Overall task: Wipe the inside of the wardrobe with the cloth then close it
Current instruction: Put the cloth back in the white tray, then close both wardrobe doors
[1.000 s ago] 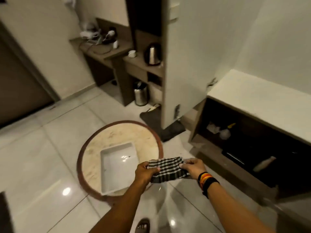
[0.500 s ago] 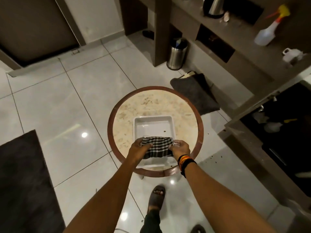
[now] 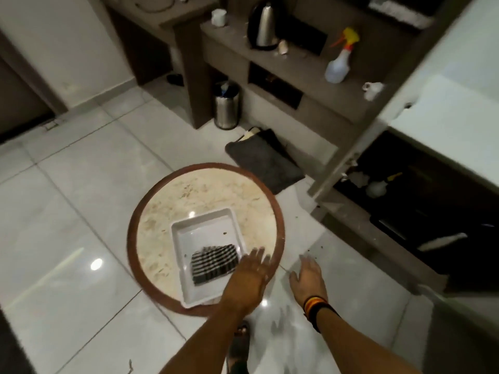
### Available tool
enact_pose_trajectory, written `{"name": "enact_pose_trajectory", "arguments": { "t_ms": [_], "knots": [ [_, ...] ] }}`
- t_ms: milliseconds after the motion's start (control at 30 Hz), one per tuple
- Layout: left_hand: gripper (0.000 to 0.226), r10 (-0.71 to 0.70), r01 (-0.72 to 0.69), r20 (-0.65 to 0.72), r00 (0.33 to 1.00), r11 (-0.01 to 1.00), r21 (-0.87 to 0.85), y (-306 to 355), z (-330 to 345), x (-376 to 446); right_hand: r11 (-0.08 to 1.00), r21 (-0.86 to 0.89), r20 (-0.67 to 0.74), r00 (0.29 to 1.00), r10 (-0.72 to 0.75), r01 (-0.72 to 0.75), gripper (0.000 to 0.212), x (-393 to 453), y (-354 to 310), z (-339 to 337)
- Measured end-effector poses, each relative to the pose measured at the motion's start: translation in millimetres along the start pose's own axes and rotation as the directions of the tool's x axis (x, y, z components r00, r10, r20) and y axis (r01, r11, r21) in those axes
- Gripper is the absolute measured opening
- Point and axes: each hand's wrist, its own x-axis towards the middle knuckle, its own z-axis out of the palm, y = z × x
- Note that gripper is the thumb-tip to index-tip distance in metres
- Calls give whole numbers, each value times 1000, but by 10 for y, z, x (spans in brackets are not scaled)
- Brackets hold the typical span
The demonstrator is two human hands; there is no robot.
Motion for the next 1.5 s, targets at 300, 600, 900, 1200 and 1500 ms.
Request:
{"name": "enact_pose_trajectory", "arguments": {
  "t_ms": [300,600,900,1200,1500],
  "knots": [
    [61,579,-543,-114,807,805,241,2260,-464,1504,957,-247,-611,791,-32,-153,73,5,1173,-2160],
    [68,806,-651,-350,478,592,474,4776,-1889,2011,936,-243,-891,440,-111,-254,73,-679,1703,-4775],
    [64,850,-642,-506,149,473,604,6423,-3243,1677,942,-238,-971,64,-230,-234,64,-1704,1418,-6484],
    [69,843,-701,-518,-146,281,656,7679,-3398,771,993,-103,-924,-363,-116,-54,59,-3000,2113,-6725],
    [66,840,-558,-238,-488,-91,825,8824,-3173,-346,693,373,-702,-301,645,616,48,-3933,3263,-6628]
  ]
}}
